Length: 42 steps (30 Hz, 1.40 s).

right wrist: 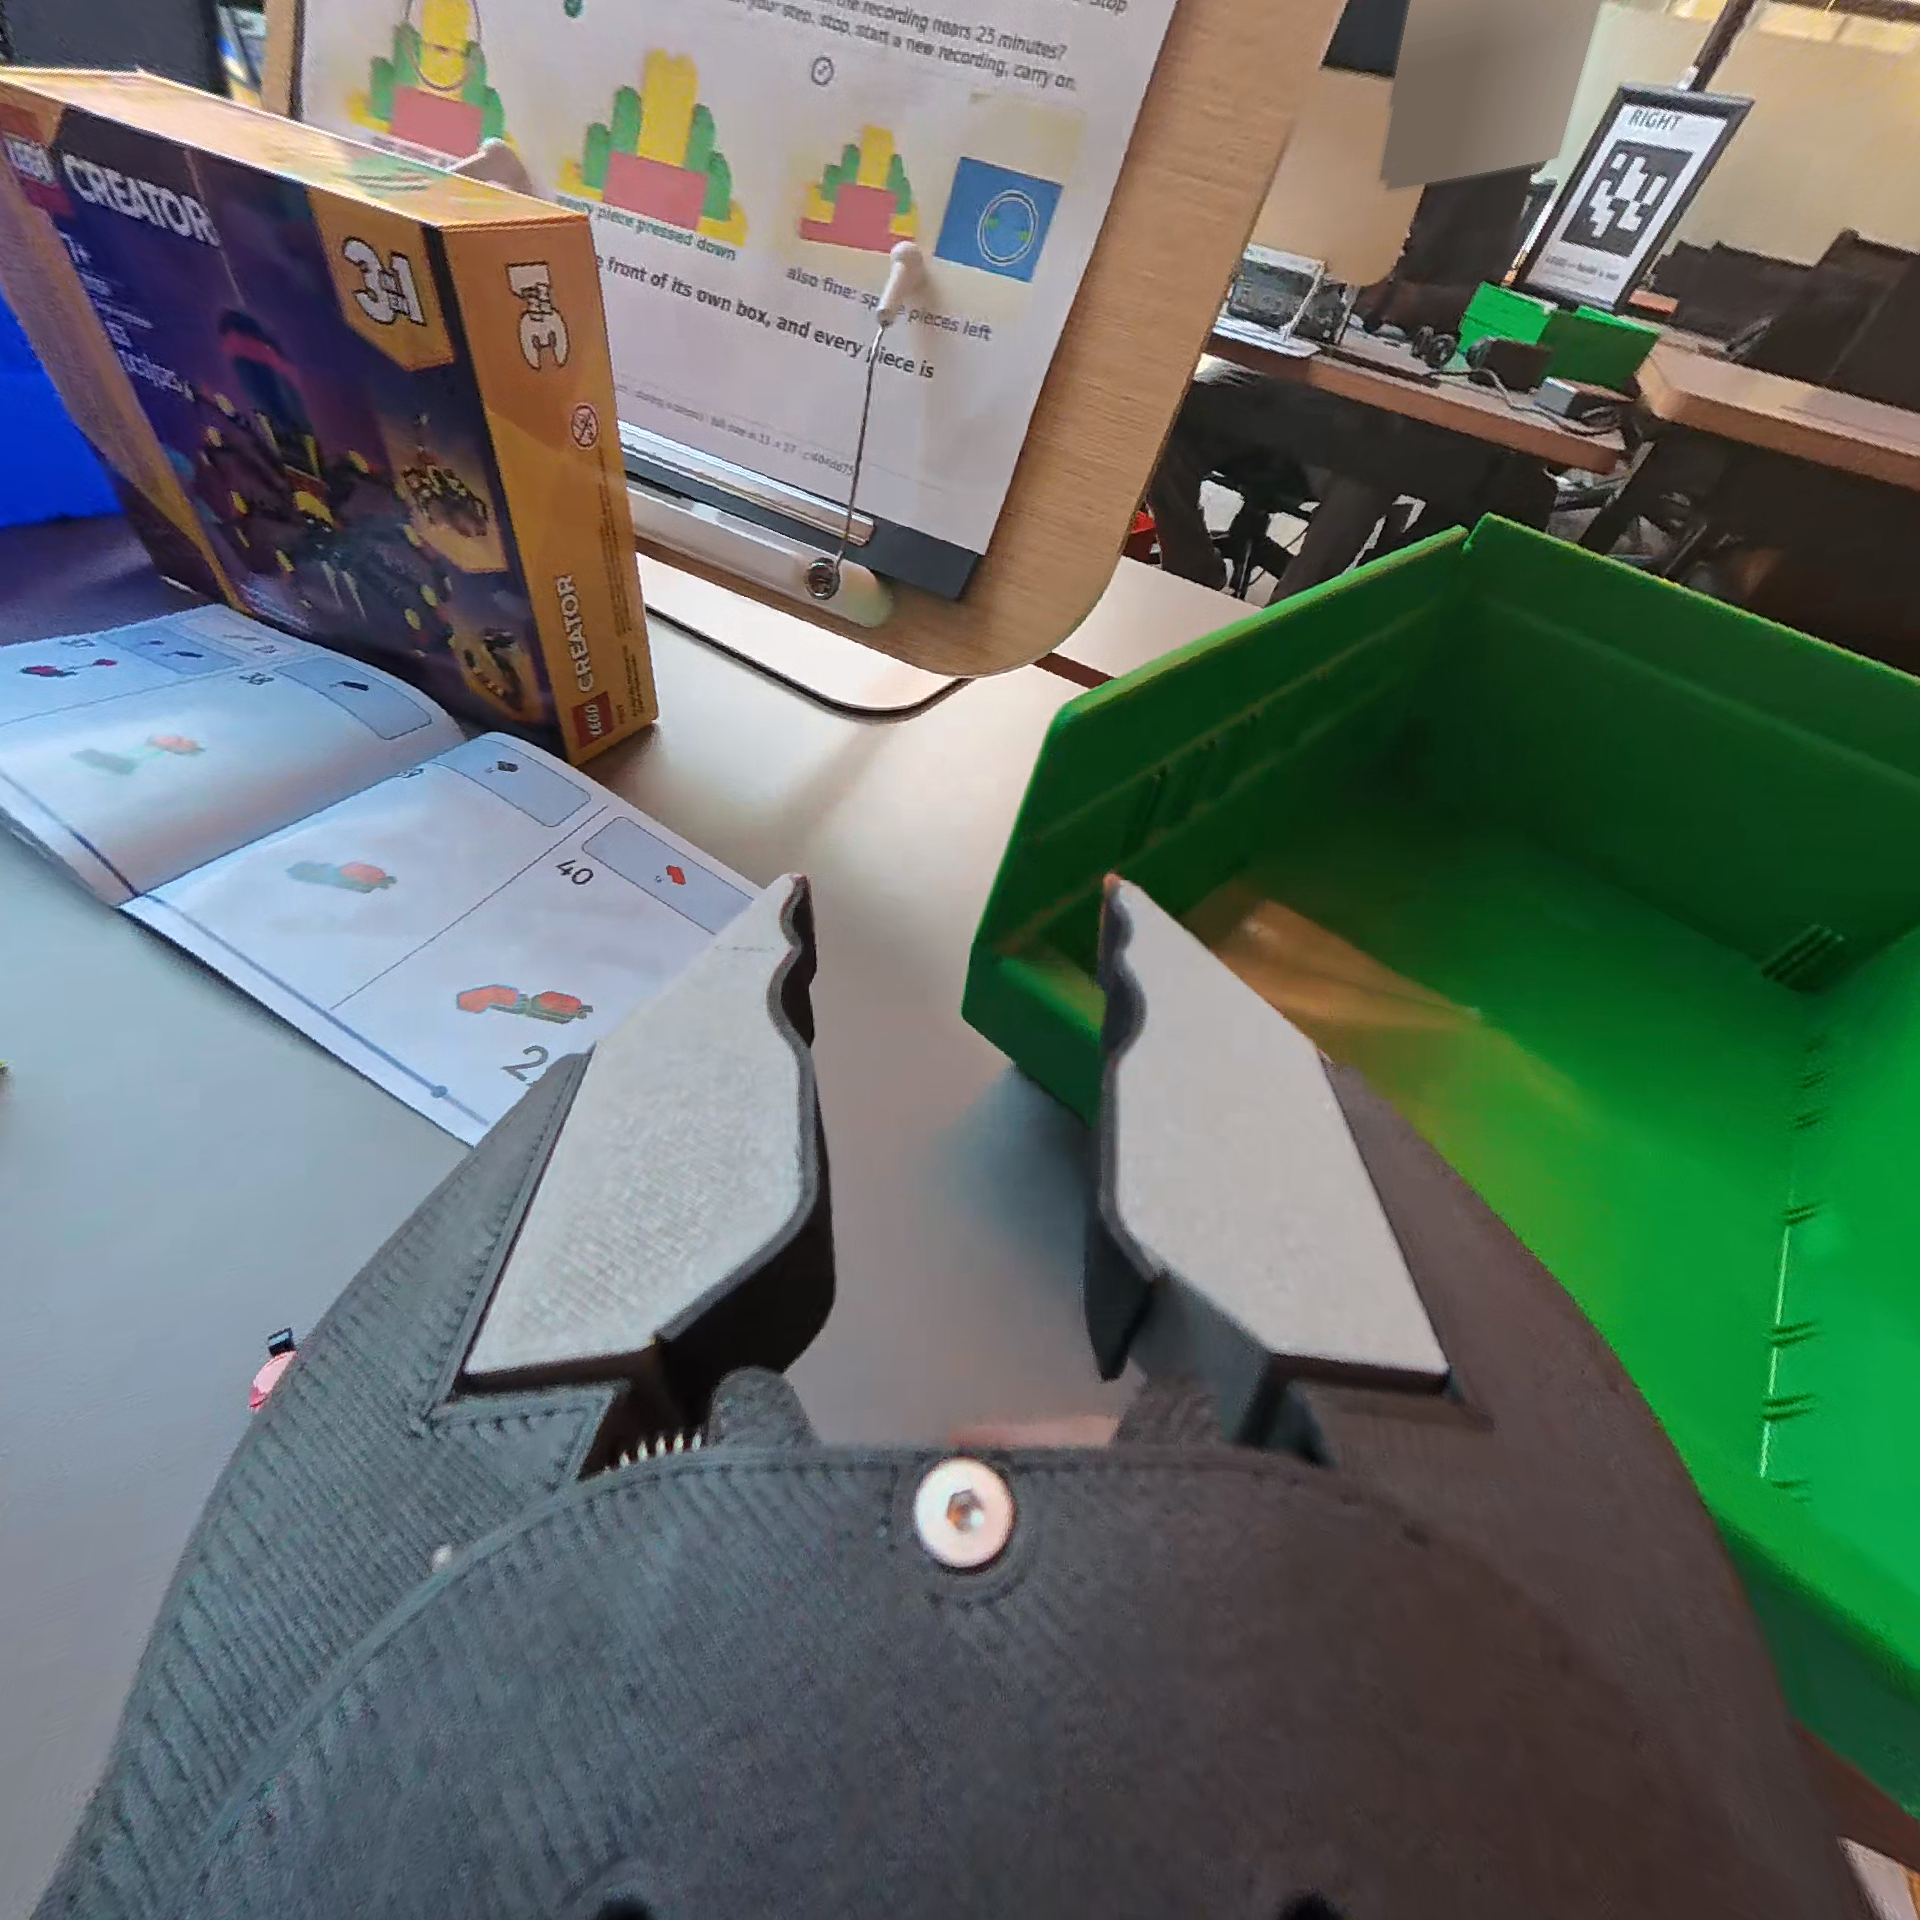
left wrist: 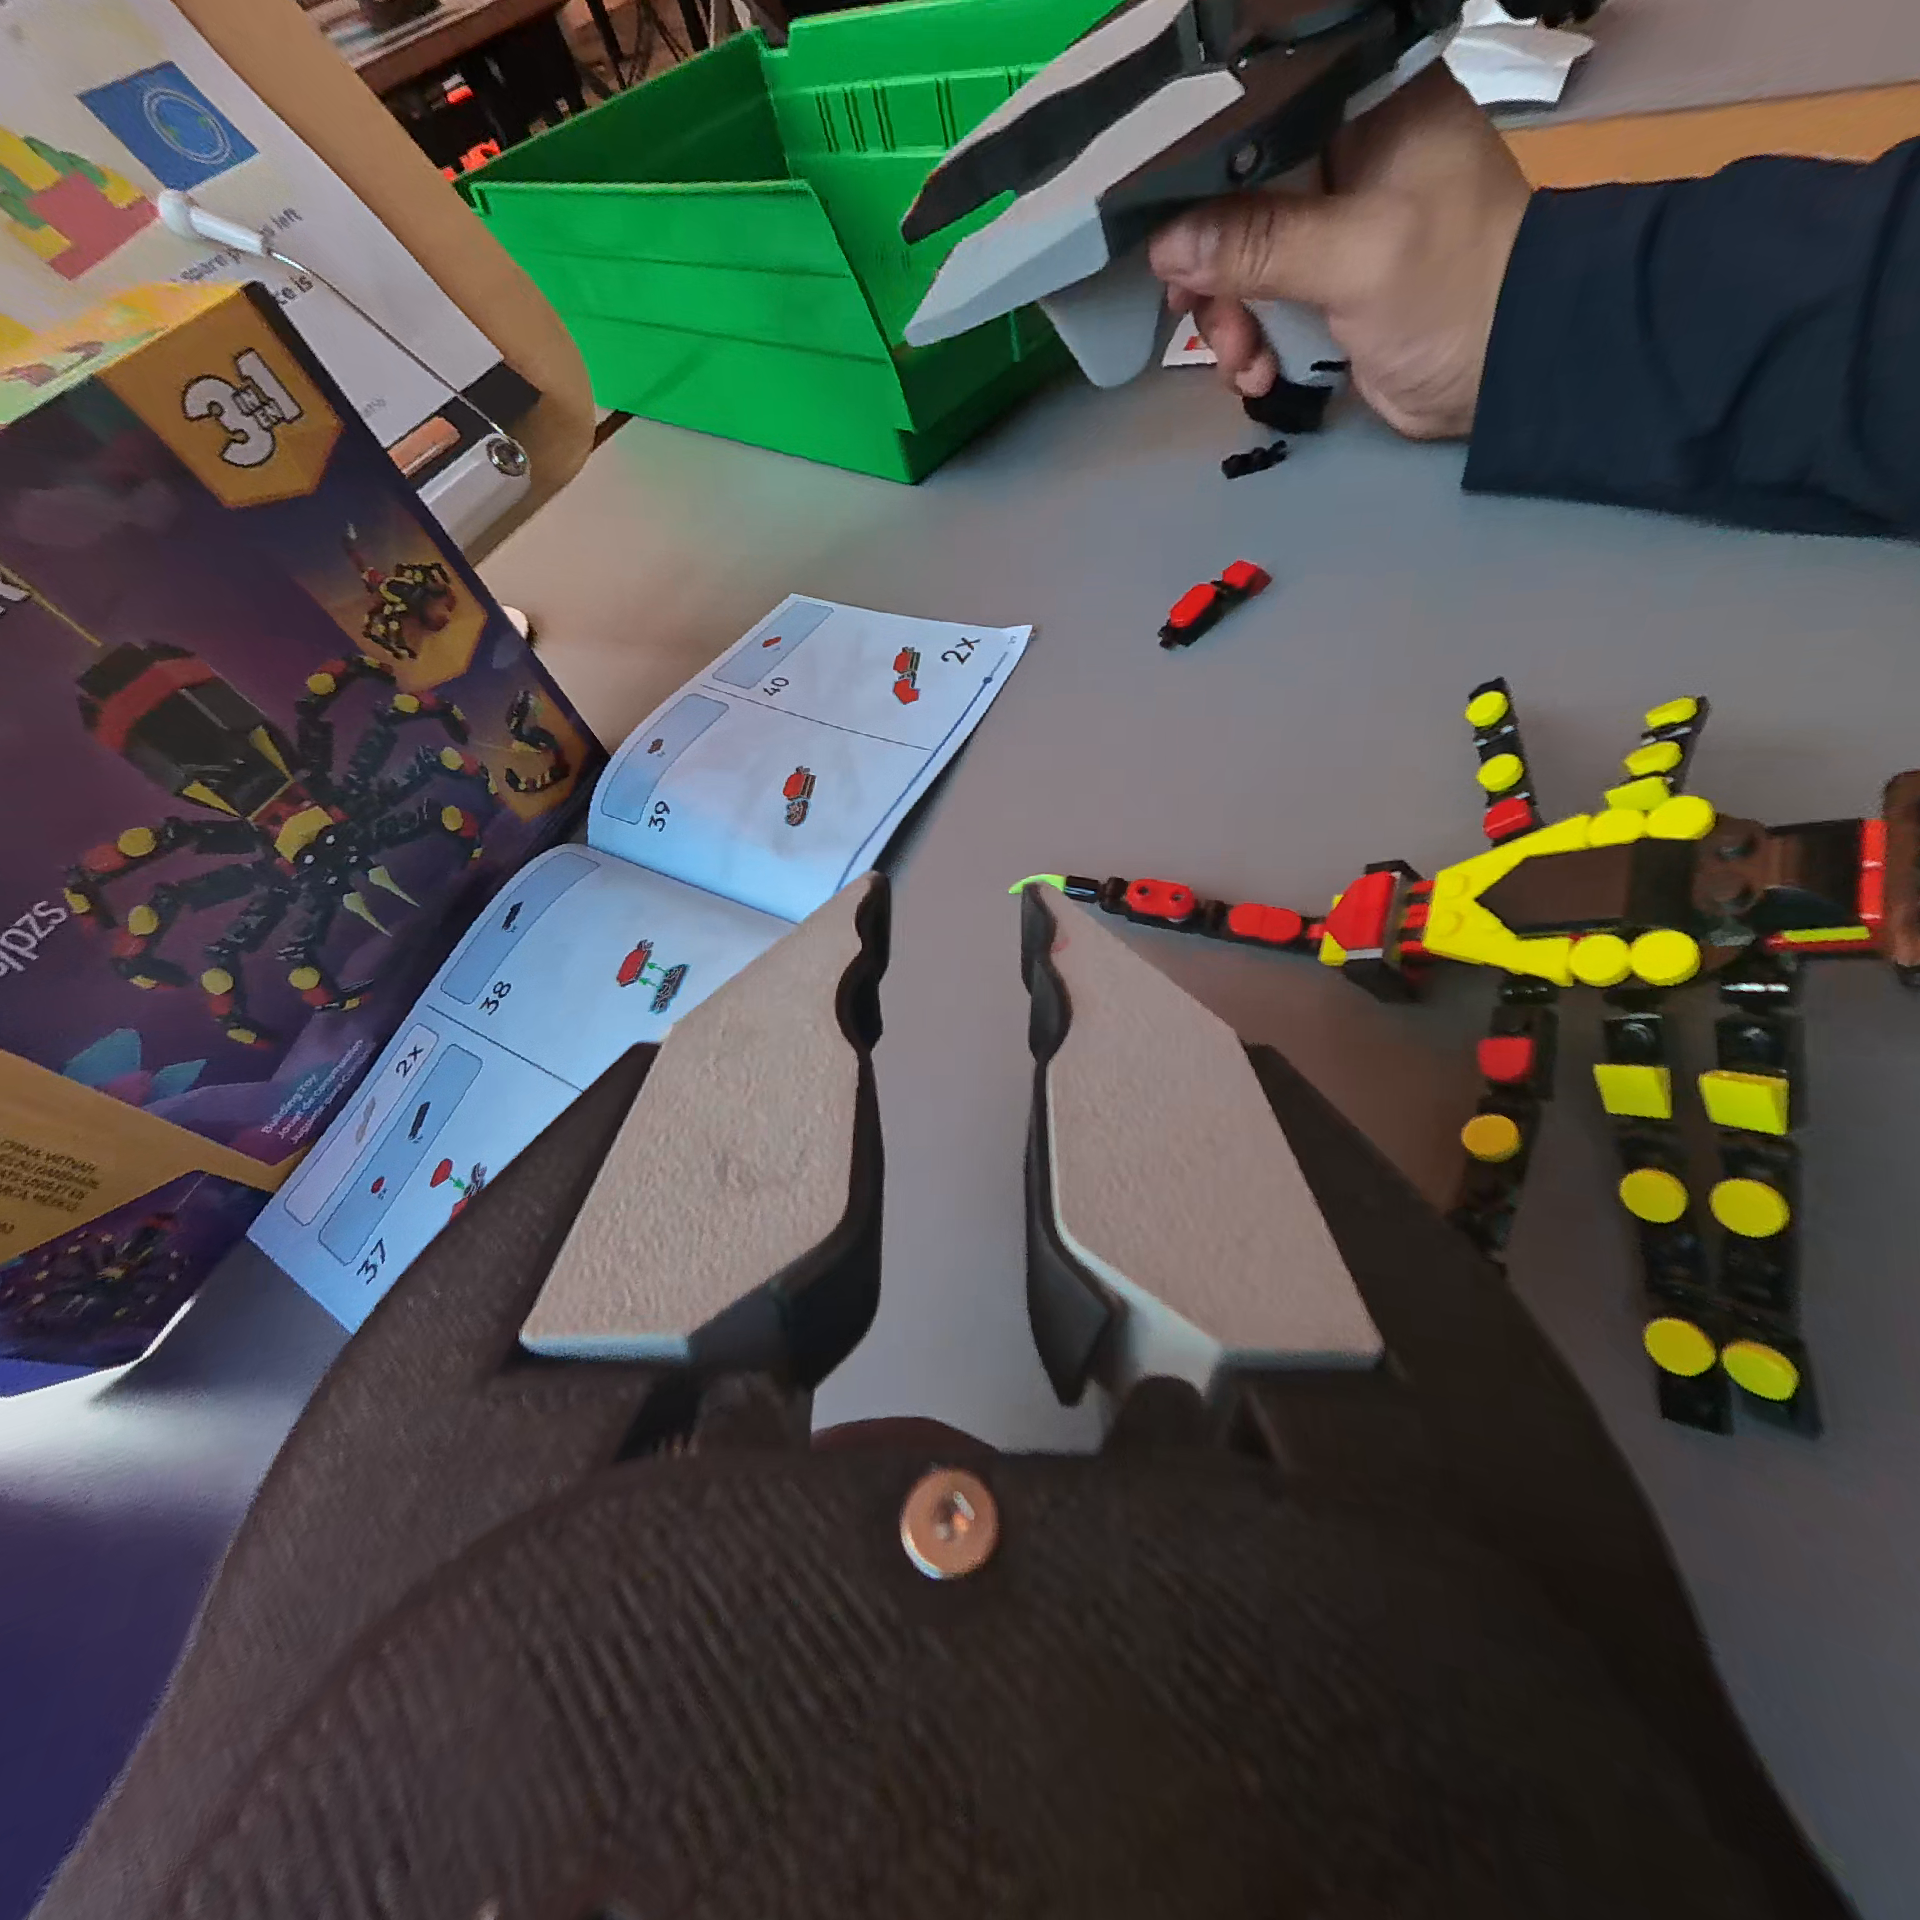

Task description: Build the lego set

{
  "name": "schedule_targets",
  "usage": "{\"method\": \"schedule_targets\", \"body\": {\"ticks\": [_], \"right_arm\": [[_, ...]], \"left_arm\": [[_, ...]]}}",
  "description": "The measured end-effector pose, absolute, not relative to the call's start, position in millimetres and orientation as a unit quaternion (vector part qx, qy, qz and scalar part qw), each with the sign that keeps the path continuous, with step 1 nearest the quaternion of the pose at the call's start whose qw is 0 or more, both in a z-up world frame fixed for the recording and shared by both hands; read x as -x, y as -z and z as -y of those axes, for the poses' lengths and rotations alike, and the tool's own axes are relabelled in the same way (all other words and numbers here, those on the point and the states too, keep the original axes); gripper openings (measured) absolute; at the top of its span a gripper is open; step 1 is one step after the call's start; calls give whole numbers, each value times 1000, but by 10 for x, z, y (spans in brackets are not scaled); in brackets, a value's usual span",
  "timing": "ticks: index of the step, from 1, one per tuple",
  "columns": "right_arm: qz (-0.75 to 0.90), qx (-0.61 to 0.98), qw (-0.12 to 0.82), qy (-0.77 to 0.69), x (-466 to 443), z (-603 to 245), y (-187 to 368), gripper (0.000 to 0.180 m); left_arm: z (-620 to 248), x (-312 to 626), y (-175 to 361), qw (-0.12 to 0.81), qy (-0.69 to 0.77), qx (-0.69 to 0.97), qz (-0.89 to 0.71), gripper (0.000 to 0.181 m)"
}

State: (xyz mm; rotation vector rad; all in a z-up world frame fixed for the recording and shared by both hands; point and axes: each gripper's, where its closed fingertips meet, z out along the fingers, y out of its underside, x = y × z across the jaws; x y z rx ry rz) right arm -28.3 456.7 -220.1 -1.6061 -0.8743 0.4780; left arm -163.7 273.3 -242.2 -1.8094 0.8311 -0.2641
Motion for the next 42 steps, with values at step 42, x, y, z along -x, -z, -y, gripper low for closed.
{"method": "schedule_targets", "body": {"ticks": [42], "right_arm": [[388, 663, 564, -301, 389, -4412, 2130, 63]], "left_arm": [[-2768, 1751, 2429, 524, 144, 781, -308, 32]]}}
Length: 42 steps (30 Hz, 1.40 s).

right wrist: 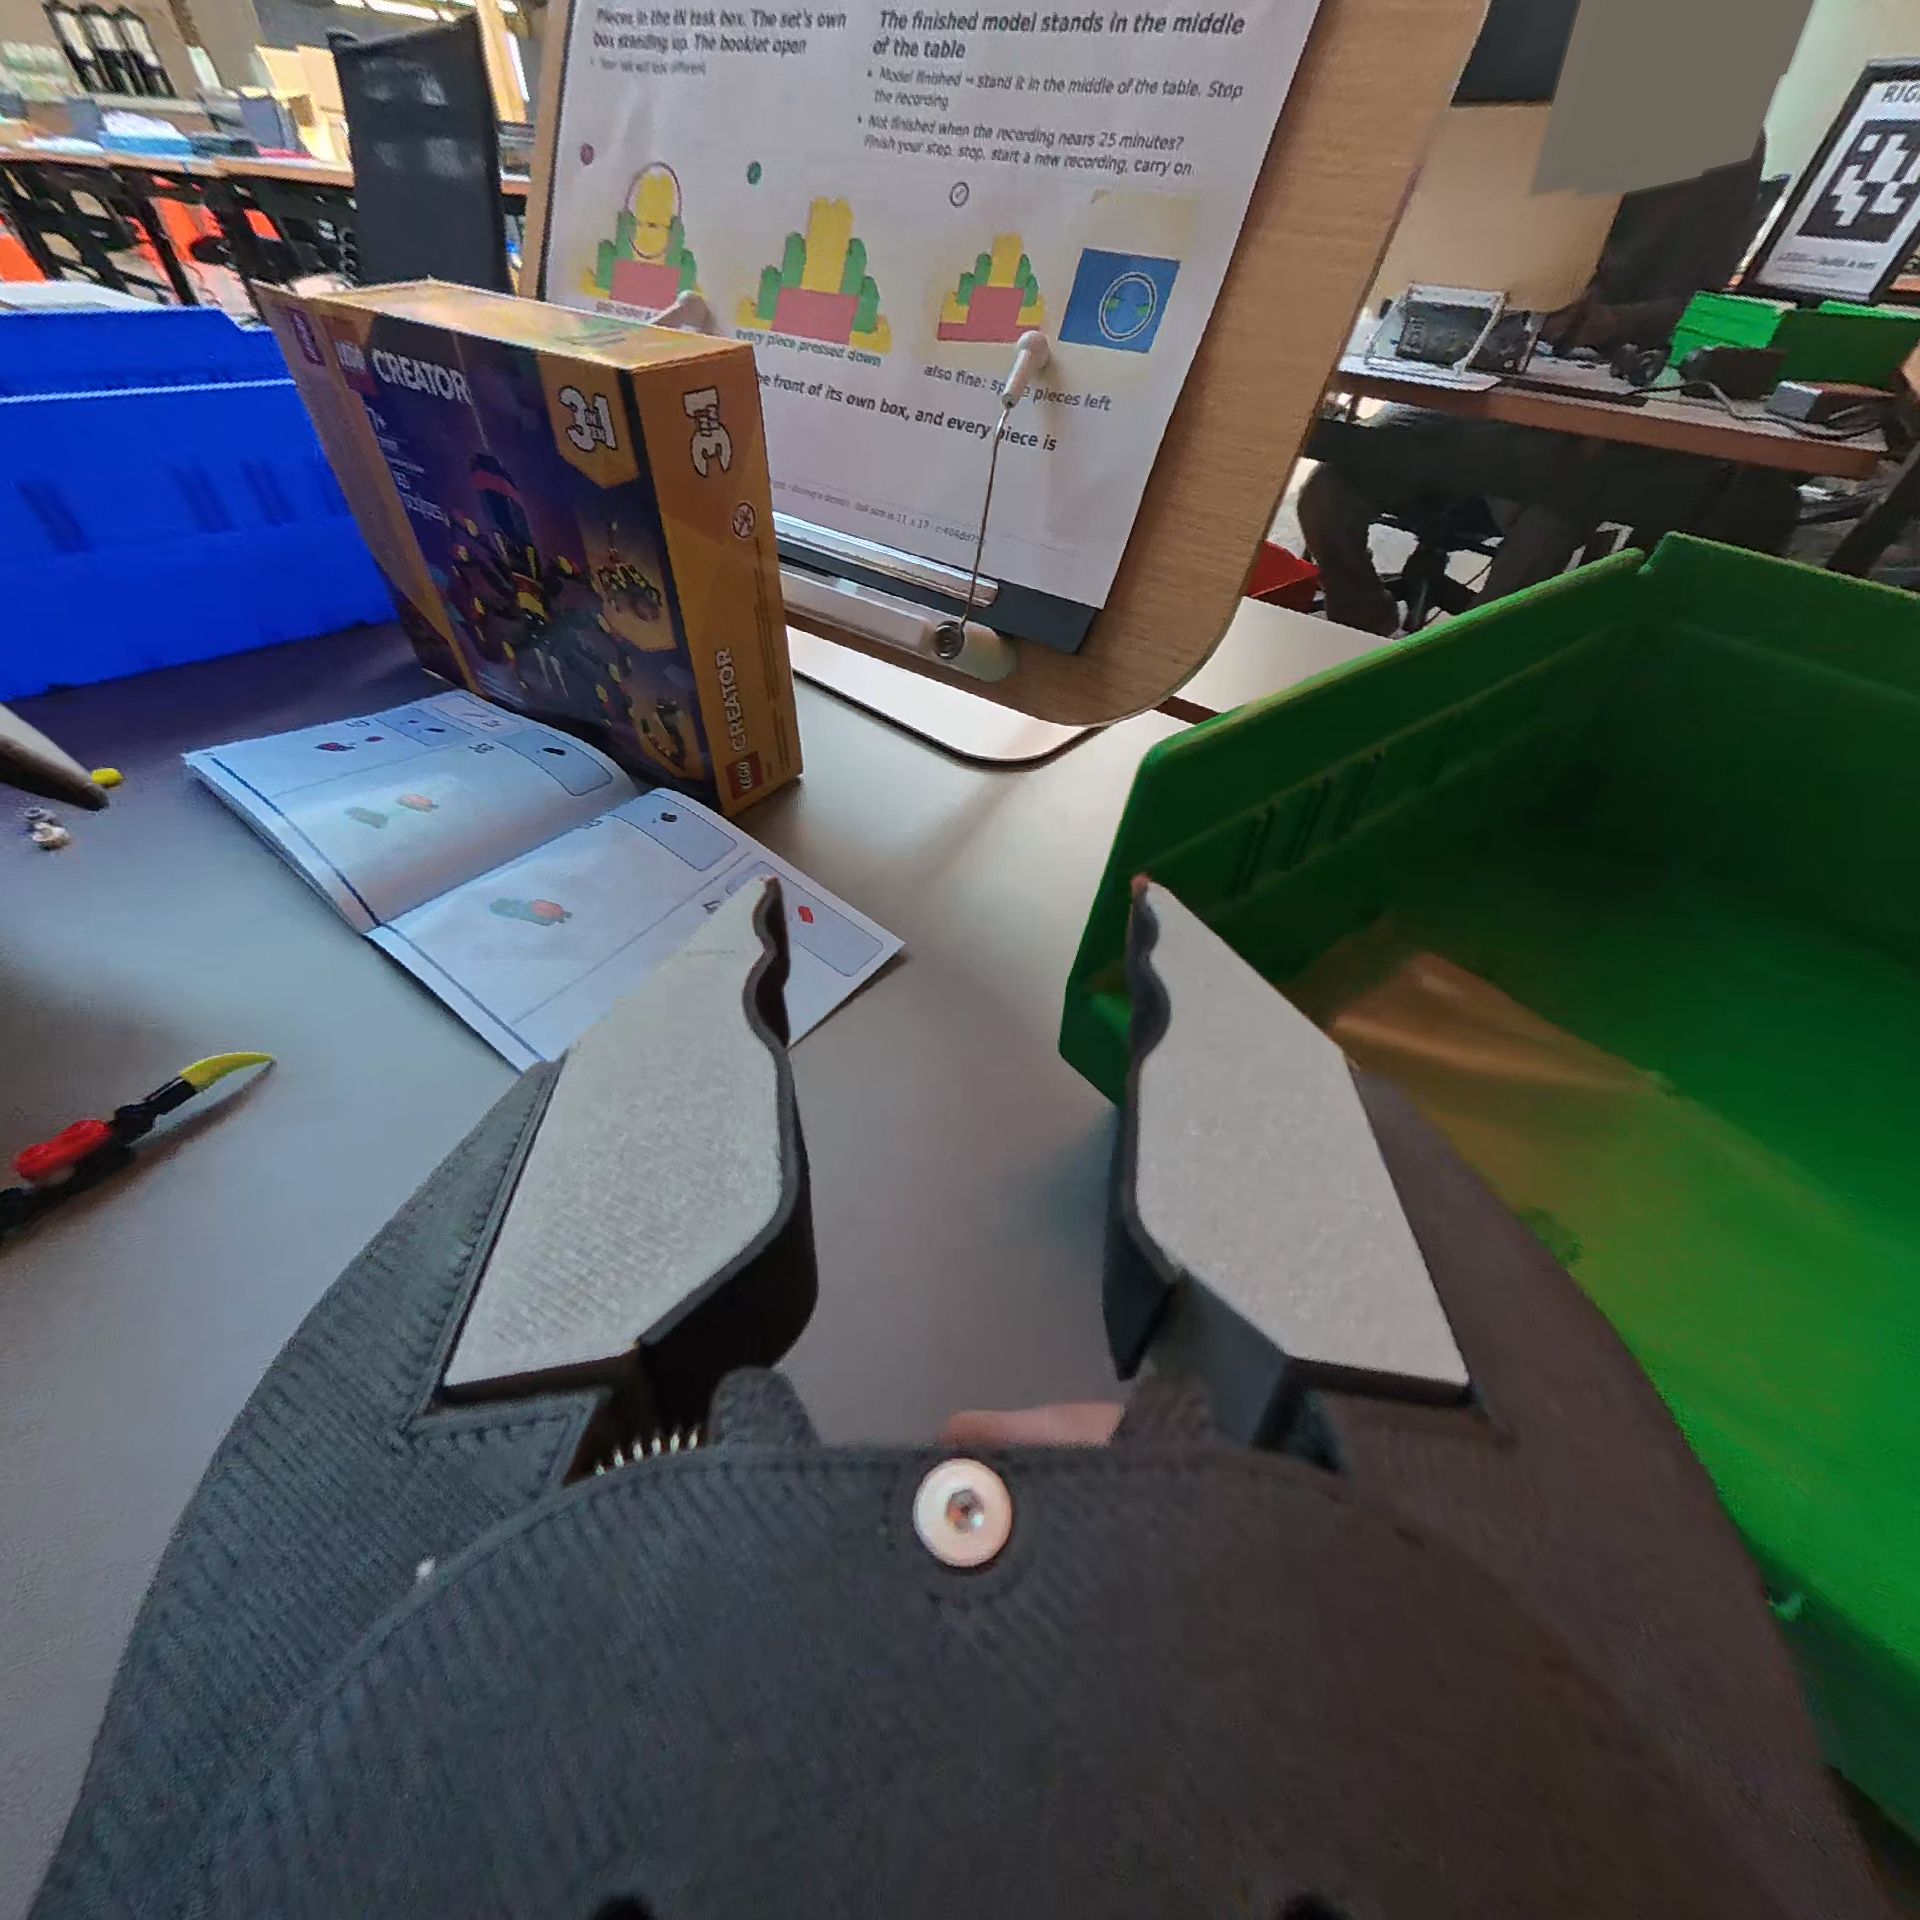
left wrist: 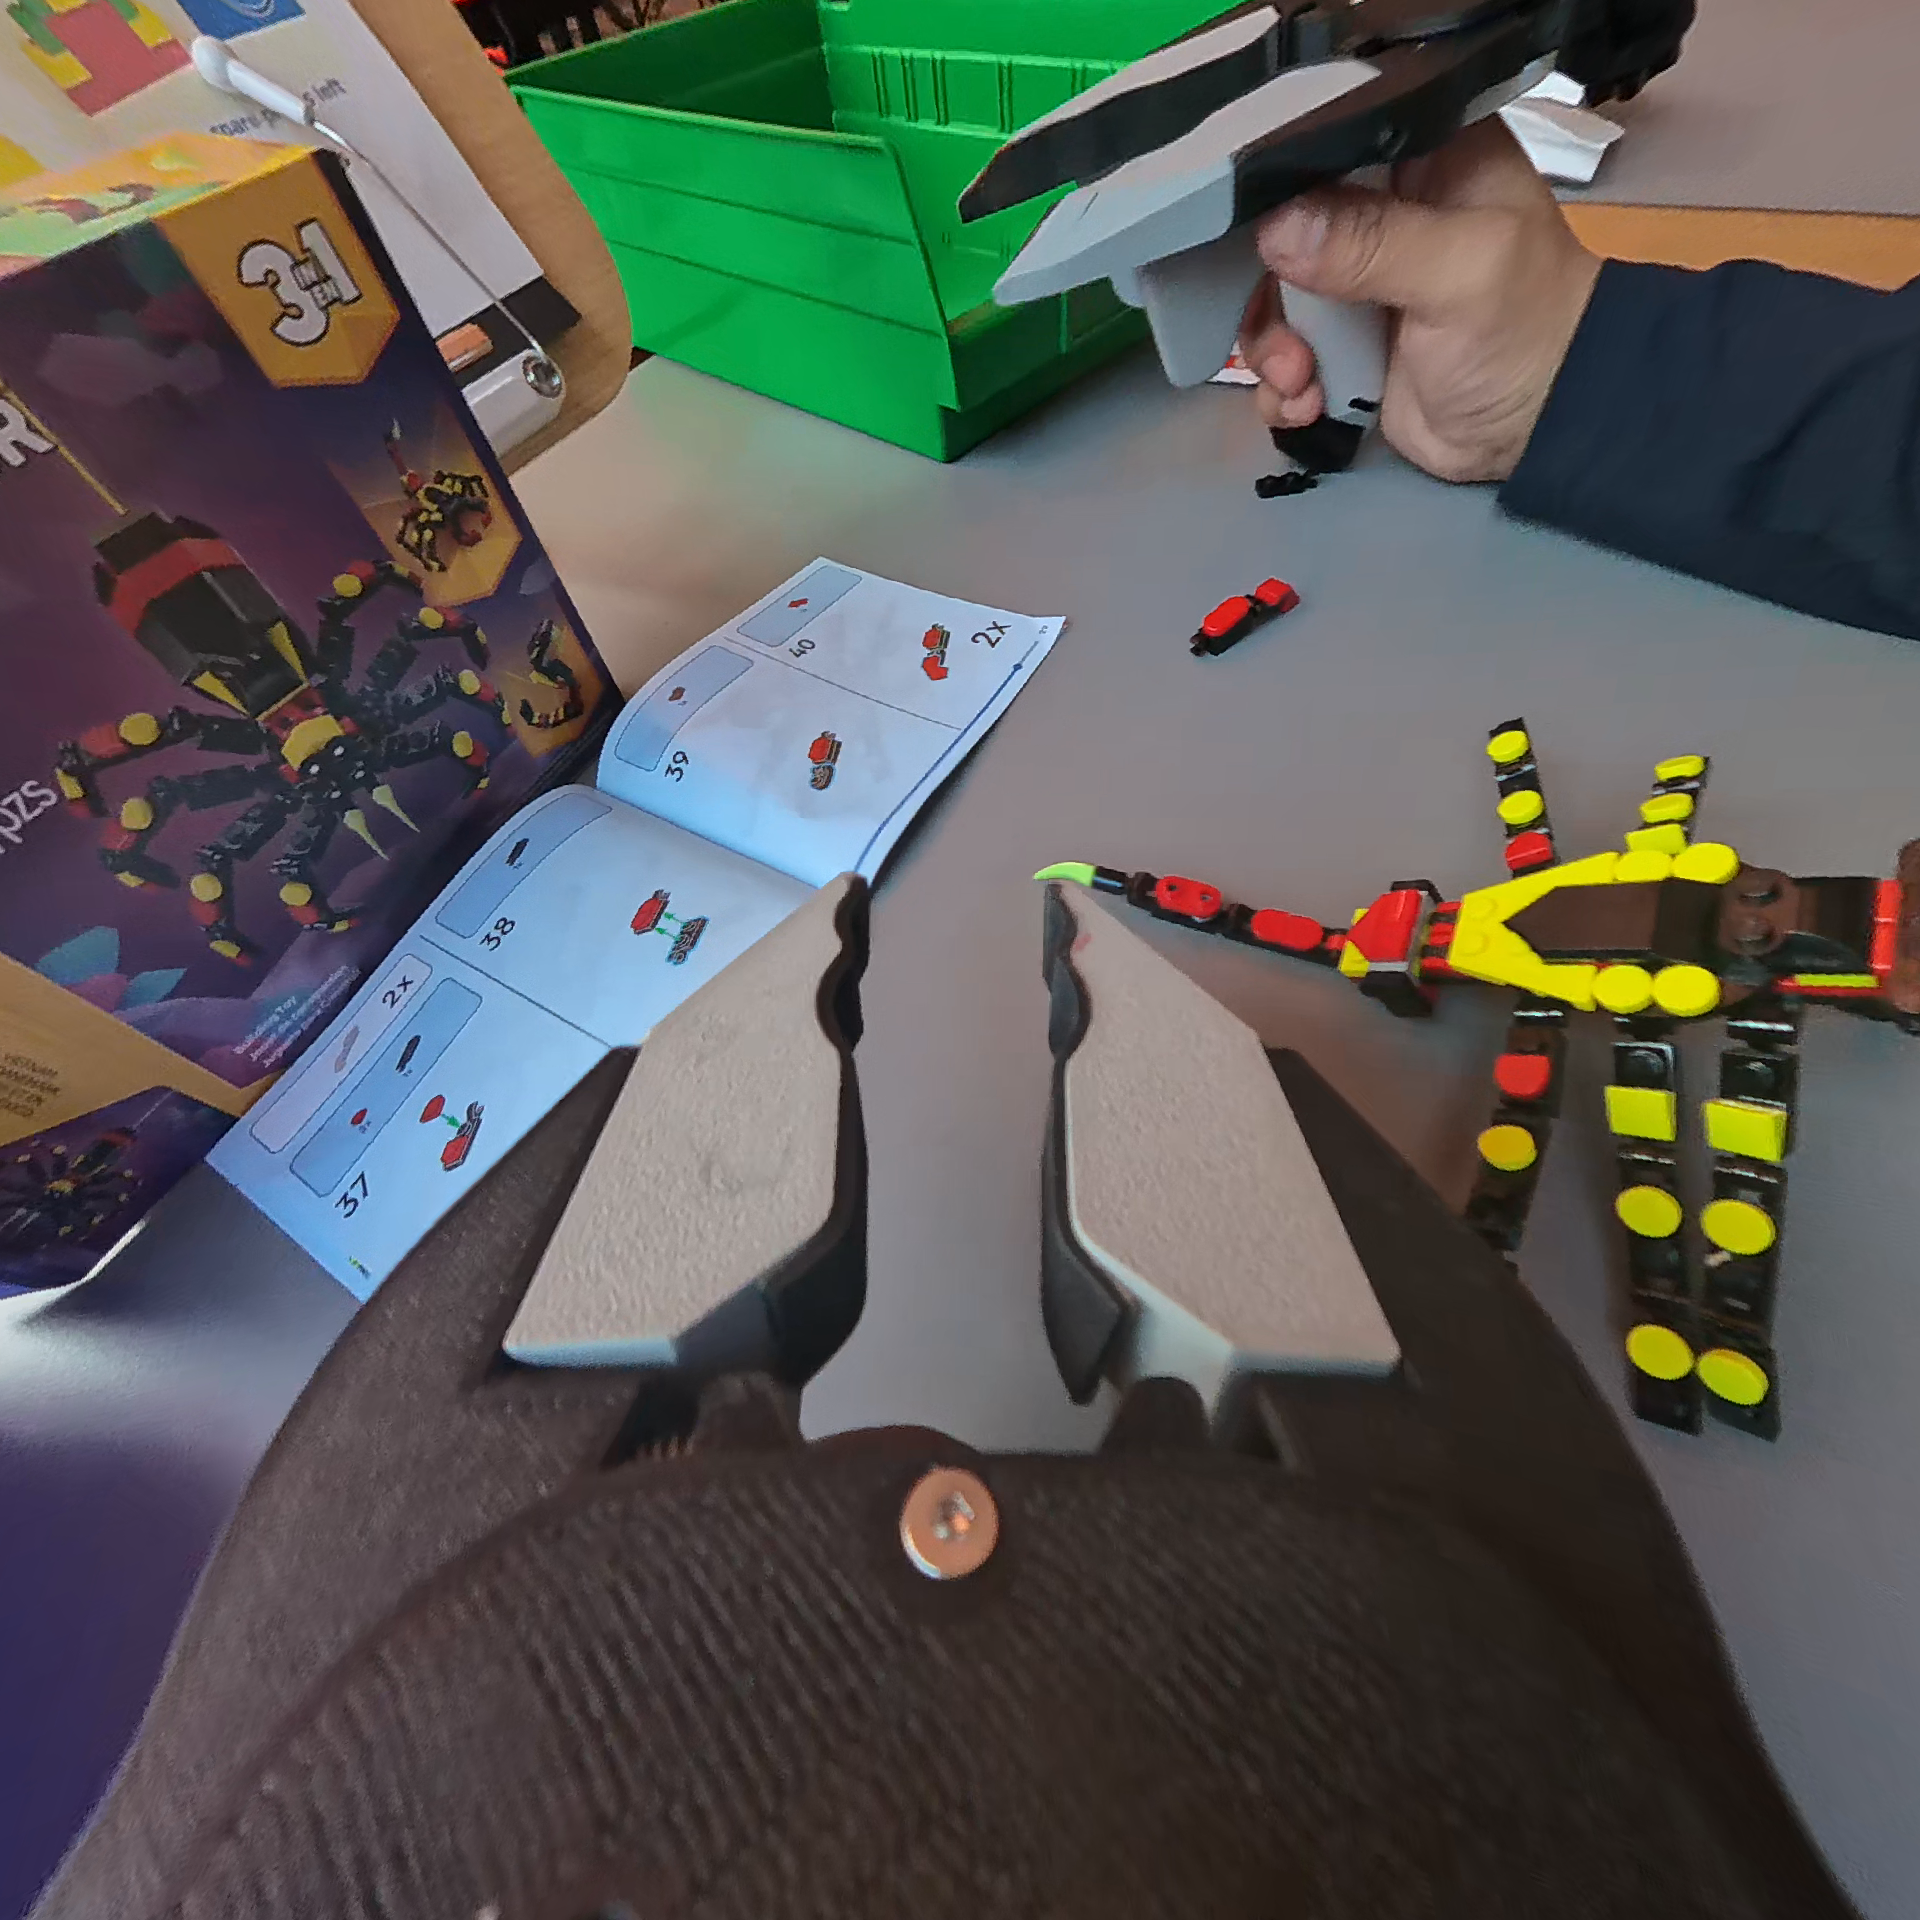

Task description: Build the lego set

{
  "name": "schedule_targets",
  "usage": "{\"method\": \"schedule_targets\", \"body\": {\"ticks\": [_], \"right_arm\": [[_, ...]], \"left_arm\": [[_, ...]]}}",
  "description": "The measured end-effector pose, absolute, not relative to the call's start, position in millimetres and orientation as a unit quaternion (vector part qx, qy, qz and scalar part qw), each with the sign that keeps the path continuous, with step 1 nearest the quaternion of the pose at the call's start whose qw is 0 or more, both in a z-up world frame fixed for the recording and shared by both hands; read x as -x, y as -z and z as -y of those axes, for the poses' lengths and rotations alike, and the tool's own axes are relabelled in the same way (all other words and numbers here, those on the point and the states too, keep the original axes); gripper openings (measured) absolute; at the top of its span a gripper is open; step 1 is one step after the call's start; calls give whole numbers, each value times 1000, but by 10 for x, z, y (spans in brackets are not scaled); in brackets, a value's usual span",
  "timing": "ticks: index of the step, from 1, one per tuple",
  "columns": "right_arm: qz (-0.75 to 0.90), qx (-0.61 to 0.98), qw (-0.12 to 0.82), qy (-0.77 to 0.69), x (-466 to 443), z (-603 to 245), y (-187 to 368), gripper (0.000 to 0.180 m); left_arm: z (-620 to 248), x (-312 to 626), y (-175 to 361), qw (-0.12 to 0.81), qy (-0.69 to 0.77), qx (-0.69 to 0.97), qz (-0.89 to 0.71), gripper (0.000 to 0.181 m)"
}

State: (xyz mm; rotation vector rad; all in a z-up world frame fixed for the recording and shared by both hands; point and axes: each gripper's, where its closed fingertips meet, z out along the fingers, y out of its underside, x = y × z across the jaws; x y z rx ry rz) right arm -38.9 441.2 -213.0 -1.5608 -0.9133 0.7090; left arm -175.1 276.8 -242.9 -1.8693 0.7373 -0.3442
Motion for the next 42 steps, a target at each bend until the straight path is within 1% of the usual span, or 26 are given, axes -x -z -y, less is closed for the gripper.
{"method": "schedule_targets", "body": {"ticks": [7, 13, 16, 17, 18, 19, 20, 29, 37, 42], "right_arm": [[382, 663, 547, -339, 472, -4366, 2104, 62], [404, 669, 539, -315, 593, -4314, 2143, 61], [382, 712, 529, -259, 506, -4474, 2282, 58], [378, 722, 524, -247, 479, -4499, 2320, 48], [375, 727, 520, -245, 469, -4506, 2327, 45], [371, 728, 521, -245, 464, -4506, 2314, 48], [370, 727, 524, -246, 467, -4500, 2293, 58], [406, 713, 513, -252, 587, -4364, 2288, 55], [454, 742, 425, -249, 693, -4196, 2603, 55], [467, 748, 409, -234, 691, -4134, 2674, 57]], "left_arm": [[-2820, 1879, 2434, 527, 127, 796, -272, 34], [-2848, 1943, 2459, 515, 137, 811, -240, 36], [-2846, 1940, 2470, 512, 137, 812, -246, 36], [-2844, 1934, 2476, 510, 138, 812, -248, 37], [-2836, 1926, 2477, 509, 140, 811, -251, 37], [-2823, 1921, 2477, 509, 140, 810, -255, 38], [-2811, 1920, 2476, 510, 139, 808, -258, 39], [-2791, 1944, 2501, 501, 144, 812, -263, 43], [-2796, 1947, 2519, 497, 139, 814, -265, 43], [-2796, 1945, 2522, 496, 137, 815, -267, 43]]}}
